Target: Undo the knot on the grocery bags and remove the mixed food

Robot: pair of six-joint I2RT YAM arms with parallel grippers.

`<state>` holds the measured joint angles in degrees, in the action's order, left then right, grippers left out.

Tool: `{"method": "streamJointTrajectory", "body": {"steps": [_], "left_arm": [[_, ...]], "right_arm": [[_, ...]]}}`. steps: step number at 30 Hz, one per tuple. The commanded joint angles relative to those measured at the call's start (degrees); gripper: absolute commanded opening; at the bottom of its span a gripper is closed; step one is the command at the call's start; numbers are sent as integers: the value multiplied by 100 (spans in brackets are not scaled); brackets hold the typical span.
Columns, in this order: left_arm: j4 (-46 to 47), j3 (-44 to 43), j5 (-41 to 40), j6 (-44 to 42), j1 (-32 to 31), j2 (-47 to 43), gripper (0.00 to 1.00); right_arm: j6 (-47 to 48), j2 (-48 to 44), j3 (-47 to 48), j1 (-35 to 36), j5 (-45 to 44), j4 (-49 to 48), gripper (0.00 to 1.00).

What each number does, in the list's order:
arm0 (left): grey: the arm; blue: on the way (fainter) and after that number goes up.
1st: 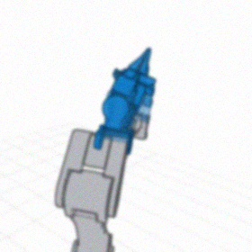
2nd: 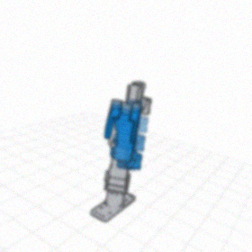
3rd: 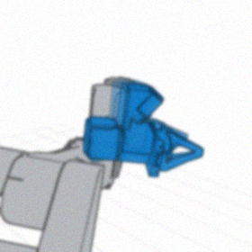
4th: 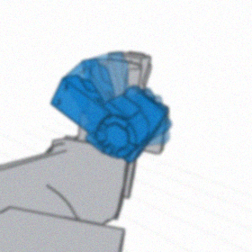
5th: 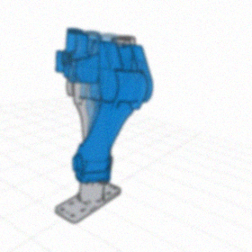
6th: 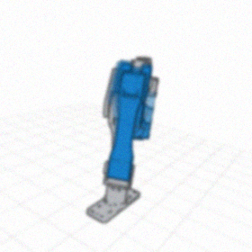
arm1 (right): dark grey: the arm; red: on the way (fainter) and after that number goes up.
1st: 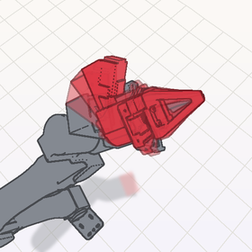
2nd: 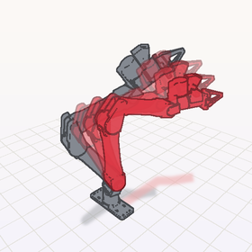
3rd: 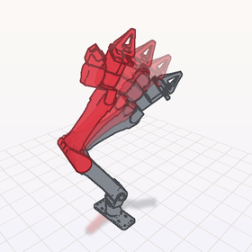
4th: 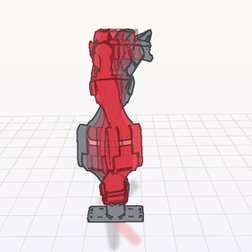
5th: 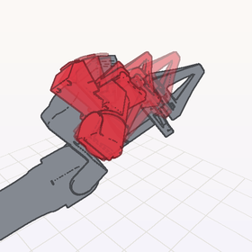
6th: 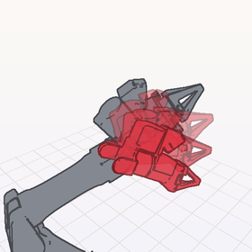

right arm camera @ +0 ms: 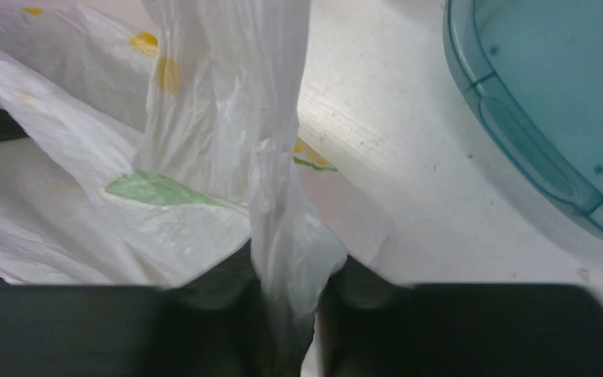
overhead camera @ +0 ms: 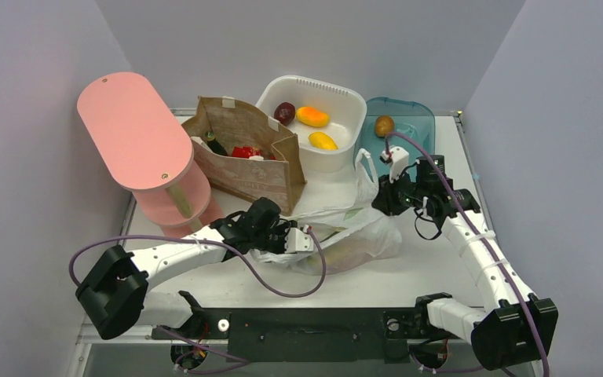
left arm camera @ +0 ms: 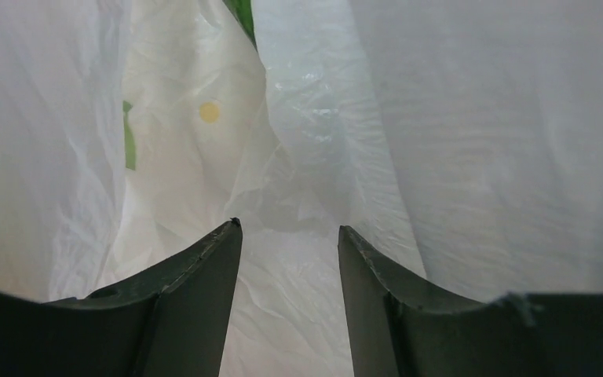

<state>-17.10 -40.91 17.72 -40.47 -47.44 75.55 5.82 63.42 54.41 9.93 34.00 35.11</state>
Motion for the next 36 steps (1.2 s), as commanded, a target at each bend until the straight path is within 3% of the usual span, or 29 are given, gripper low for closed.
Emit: {"method": "streamJointTrajectory", "body": {"steps": [1, 2, 3, 5, 11, 18, 19, 21, 22, 26, 32, 36], "left_arm": [[-290, -65, -16, 17, 77, -376, 47], [-185, -140, 60, 231, 75, -419, 48], [-143, -311, 134, 350, 72, -427, 48], [-40, -573, 240, 669, 64, -394, 49], [321, -953, 408, 1316, 67, -294, 48], [737, -793, 378, 1300, 68, -421, 47], [709, -786, 363, 1244, 68, -434, 45], [729, -718, 375, 1175, 68, -512, 42], [772, -629, 409, 1165, 73, -549, 41], [1099, -209, 584, 918, 70, -904, 35], [1451, 276, 682, 403, 68, -1211, 27], [1232, 369, 827, 61, 54, -1223, 22]], "right_arm": [[1790, -189, 179, 162, -553, 643, 40], [1909, -301, 207, 264, -414, 702, 50], [1947, -364, 282, 325, -356, 709, 65], [1997, -546, 448, 494, -194, 705, 78], [1773, -940, 1145, 784, -23, 474, 86], [1531, -1012, 1252, 935, -241, -57, 89], [1519, -977, 1281, 1062, -143, -119, 87], [1570, -955, 1264, 1467, -130, -234, 66], [1606, -941, 1238, 1634, -156, -256, 44], [2152, -670, 830, 2375, 77, -174, 3], [2829, 8, 292, 2565, 16, 229, 0], [3757, 338, -212, 2603, -229, 797, 0]]}}
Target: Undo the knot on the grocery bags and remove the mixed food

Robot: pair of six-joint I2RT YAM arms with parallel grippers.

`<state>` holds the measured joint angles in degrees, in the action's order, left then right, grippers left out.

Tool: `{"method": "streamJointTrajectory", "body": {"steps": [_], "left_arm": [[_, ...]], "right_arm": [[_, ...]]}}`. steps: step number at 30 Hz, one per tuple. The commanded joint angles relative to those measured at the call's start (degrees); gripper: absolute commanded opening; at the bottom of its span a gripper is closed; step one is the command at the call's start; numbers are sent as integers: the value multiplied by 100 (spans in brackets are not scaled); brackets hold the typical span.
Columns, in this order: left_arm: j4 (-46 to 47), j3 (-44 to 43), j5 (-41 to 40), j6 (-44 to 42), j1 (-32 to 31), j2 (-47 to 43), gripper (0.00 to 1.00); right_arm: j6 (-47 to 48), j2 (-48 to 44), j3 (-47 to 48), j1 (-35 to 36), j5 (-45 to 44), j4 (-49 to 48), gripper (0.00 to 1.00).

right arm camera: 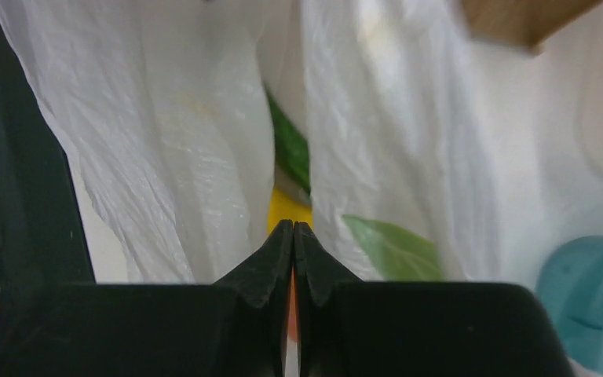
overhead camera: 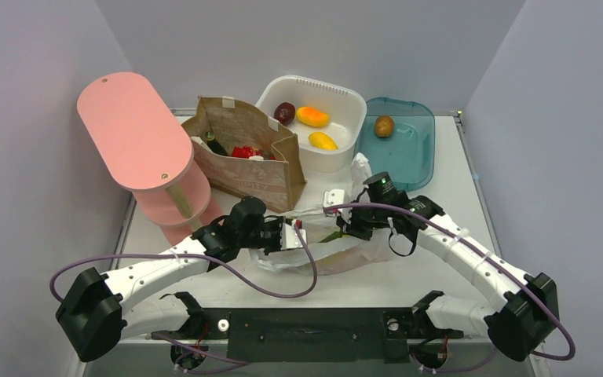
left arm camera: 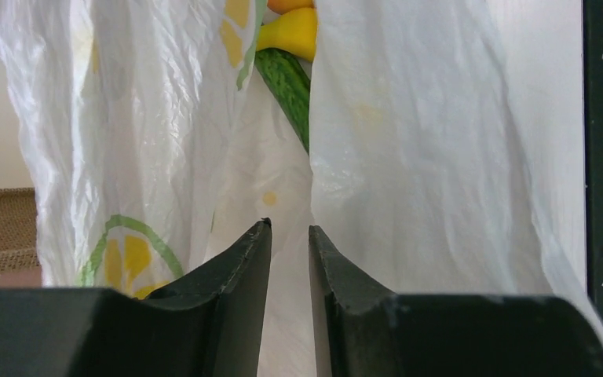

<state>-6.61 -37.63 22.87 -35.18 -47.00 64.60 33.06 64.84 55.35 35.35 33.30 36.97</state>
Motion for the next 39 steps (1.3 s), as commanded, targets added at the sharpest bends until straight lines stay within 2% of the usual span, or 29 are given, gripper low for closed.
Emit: {"method": "streamJointTrajectory", "body": {"steps": [1, 2, 3, 4, 5, 6, 7, 9, 17, 20, 21, 22, 26, 29, 31, 35, 38, 39], "left_arm": [[76, 68, 321, -527, 9, -112, 22], [-1, 74, 325, -688, 7, -72, 22], [-146, 98, 320, -769, 7, -53, 22], [-195, 120, 274, -914, 14, -40, 22], [-282, 189, 246, -1001, 15, -33, 22], [-386, 222, 181, -1233, 15, -43, 22], [-447, 316, 103, -1371, 16, -48, 22], [-585, 474, 59, -1777, 20, -140, 22], [-1360, 878, 135, -3405, 25, -311, 20], [-1625, 1009, 152, -3705, 20, -337, 21], [-1664, 1019, 144, -3748, 22, -324, 22], [-1670, 1018, 166, -3723, 28, -324, 22], [-1334, 552, 545, -2665, 28, -379, 29], [-742, -16, 753, -1226, -24, -269, 39], [-568, -374, 862, -561, -80, -66, 44], [-328, -753, 956, 113, -209, 381, 48], [-25, -716, 922, 166, -307, 702, 48], [186, -662, 864, 163, -330, 769, 48]], "right_arm": [[1176, 279, -389, 60, -251, 729, 0], [1330, 436, -465, 55, -503, 844, 2], [1385, 496, -495, 48, -633, 867, 19], [1470, 609, -519, 37, -883, 881, 31], [1490, 653, -563, 26, -981, 868, 54], [1488, 692, -634, 12, -1167, 777, 66], [1464, 708, -668, 8, -1291, 641, 83], [1381, 671, -773, 46, -1385, 416, 88], [843, 1063, -901, 111, -1528, -248, 90], [1094, 1153, -829, 69, -1348, 97, 91], [1305, 1160, -797, 82, -1202, 382, 84], [1386, 1157, -780, 101, -1123, 531, 89], [1459, 1000, -465, 118, -430, 1125, 92], [1106, 790, -153, 99, -74, 1121, 91], [941, 759, -29, 97, 83, 1098, 89], [866, 859, -21, -9, 190, 1093, 84], [864, 942, -45, -193, 325, 1086, 74], [862, 973, -45, -225, 352, 1081, 67]]}}
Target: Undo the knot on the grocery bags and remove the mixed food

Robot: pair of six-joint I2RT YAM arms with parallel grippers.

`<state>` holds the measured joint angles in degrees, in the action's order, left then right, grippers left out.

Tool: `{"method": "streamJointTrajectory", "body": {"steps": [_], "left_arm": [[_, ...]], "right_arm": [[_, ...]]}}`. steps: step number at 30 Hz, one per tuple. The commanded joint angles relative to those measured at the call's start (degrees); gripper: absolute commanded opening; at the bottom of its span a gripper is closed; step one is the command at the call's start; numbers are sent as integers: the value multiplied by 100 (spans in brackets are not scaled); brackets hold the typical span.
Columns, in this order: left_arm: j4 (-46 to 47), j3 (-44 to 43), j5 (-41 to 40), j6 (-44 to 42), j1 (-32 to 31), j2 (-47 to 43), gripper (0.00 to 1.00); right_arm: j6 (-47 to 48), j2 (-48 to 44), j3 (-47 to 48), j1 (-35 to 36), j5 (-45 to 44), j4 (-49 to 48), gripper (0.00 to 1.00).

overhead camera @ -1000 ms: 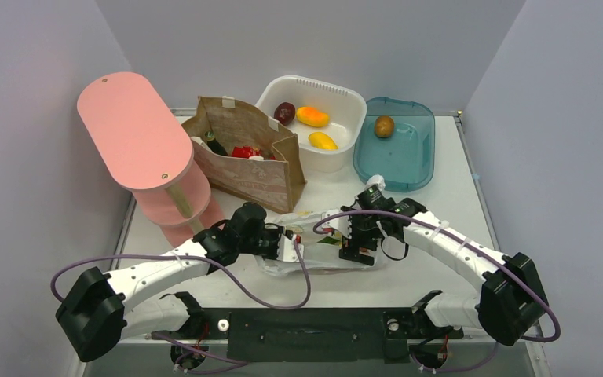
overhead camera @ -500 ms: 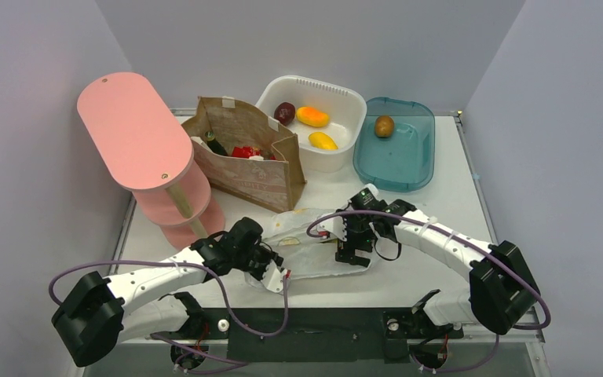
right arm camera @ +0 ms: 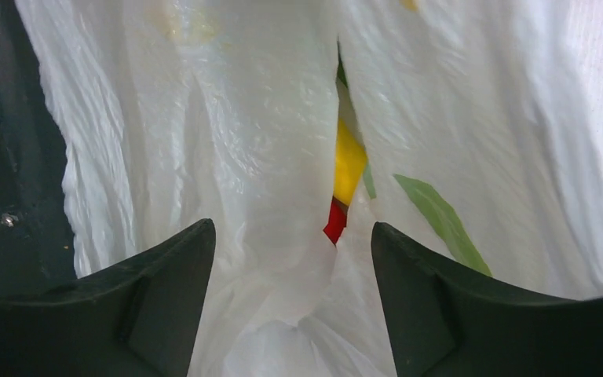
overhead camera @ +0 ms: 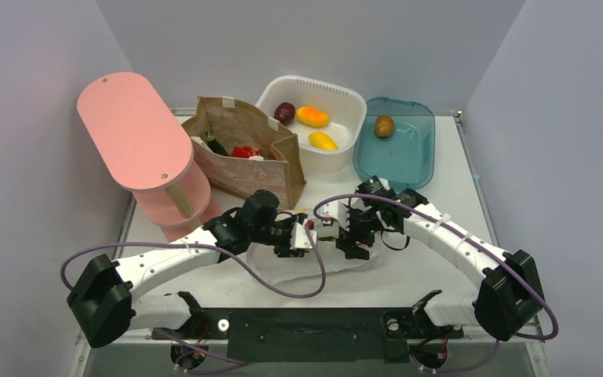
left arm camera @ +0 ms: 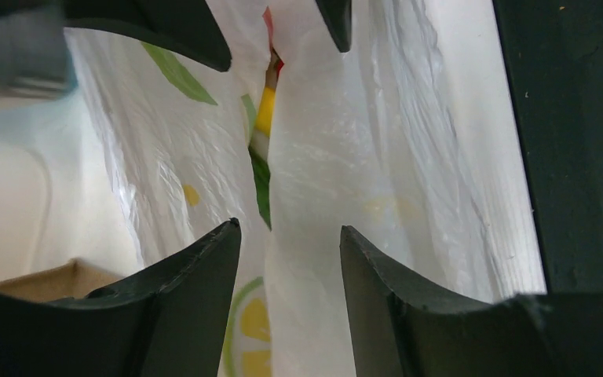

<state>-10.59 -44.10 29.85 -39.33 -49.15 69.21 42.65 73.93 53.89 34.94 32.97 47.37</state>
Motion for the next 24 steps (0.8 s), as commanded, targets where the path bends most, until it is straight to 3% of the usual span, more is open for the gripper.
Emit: {"method": "streamJointTrajectory", "body": {"steps": [1, 4, 6, 13, 17, 22, 24], "left_arm": [[703, 9, -6, 581, -169, 443, 48], [1223, 75, -281, 641, -208, 763, 48], [1309, 39, -376, 639, -210, 995, 48], [1498, 101, -760, 411, -365, 1602, 51], [1200, 125, -698, 7, -466, 1548, 37], [659, 452, -434, -731, -683, 1015, 1], [507, 625, -360, -1081, -747, 778, 0]], "right_arm": [[-114, 80, 99, -258, 423, 21, 63], [-222, 126, 79, -404, 426, -94, 39], [-373, 146, 14, -612, 401, -237, 30], [-1044, 149, -217, -810, 118, -828, 19], [-1795, 187, -309, -819, -267, -1358, 18], [-3051, 113, -516, -861, -1297, -2308, 22], [-3606, 122, -531, -941, -1739, -2563, 20]]}}
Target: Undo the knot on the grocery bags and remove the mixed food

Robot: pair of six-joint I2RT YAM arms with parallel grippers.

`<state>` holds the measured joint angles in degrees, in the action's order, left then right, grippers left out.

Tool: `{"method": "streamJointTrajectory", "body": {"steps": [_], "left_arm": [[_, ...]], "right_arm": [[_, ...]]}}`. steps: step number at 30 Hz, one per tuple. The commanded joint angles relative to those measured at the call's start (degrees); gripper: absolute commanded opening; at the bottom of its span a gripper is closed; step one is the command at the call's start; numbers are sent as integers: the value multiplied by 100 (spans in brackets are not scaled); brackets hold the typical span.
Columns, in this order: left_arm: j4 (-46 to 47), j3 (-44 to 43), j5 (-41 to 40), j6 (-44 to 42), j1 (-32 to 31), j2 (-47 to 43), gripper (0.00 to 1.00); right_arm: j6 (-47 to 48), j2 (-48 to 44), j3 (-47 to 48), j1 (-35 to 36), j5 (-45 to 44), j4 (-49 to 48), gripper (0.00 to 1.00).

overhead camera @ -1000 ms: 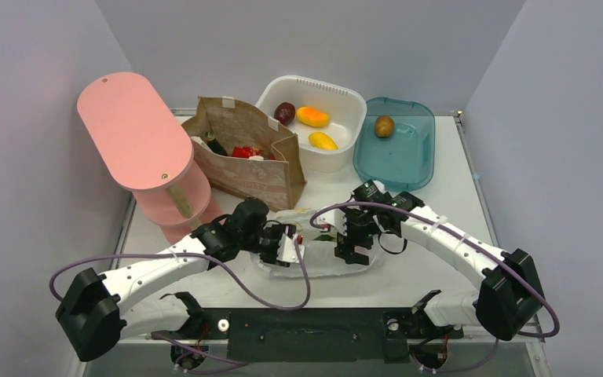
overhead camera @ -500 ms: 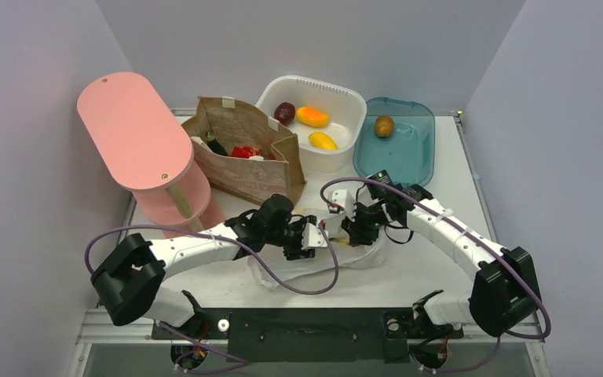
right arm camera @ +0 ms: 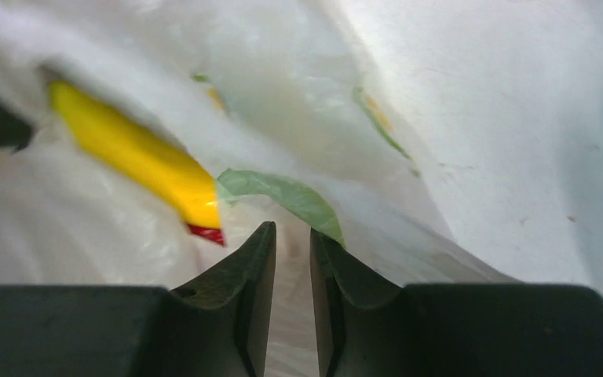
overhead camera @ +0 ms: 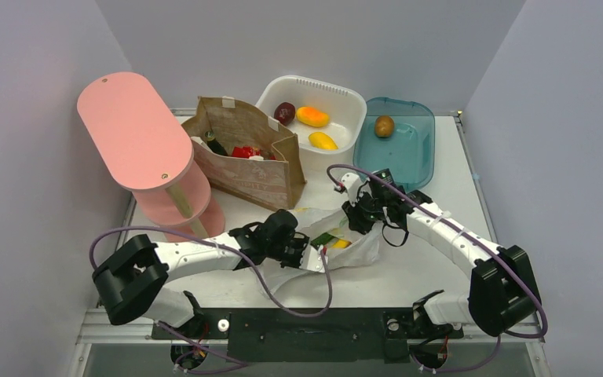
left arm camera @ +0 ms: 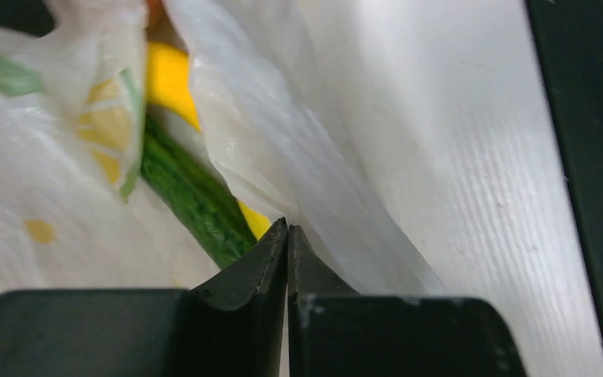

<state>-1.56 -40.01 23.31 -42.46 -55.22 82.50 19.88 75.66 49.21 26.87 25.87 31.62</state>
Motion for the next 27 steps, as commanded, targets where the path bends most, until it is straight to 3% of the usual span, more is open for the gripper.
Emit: {"method": "streamJointTrajectory", "body": {"steps": [1, 4, 7, 10, 11, 12, 15, 16, 22, 27], "left_arm": [[-582, 290, 335, -858, -176, -608, 0], [-1163, 364, 528, -1426, -258, -789, 0], [-1387, 627, 462, -1766, -375, -851, 0], [-1282, 668, 166, -1702, -447, -741, 0], [-1209, 607, 42, -1523, -448, -712, 0], [-980, 478, -33, -1059, -443, -683, 4], [-470, 333, -329, -246, -352, -724, 34], [-233, 348, -368, -19, -337, -794, 37], [843, 746, -584, 497, -340, -1228, 44], [1457, 1193, -846, 869, -340, -1520, 44]], "right_arm": [[-1509, -38, -67, -223, -1188, -1064, 19], [-2304, 17, -40, -417, -1755, -1321, 19], [-2453, 70, -1, -474, -1500, -1369, 21], [-1779, 1, 69, -399, -575, -1071, 36], [-1528, -64, 83, -314, -71, -939, 45], [-998, -241, 79, -270, 121, -674, 50], [260, -758, -60, -52, 730, -109, 70], [463, -997, -87, 85, 759, -27, 74], [1396, -1636, -384, 640, 669, 145, 74], [1777, -1746, -1018, 878, 315, -271, 69]]}}
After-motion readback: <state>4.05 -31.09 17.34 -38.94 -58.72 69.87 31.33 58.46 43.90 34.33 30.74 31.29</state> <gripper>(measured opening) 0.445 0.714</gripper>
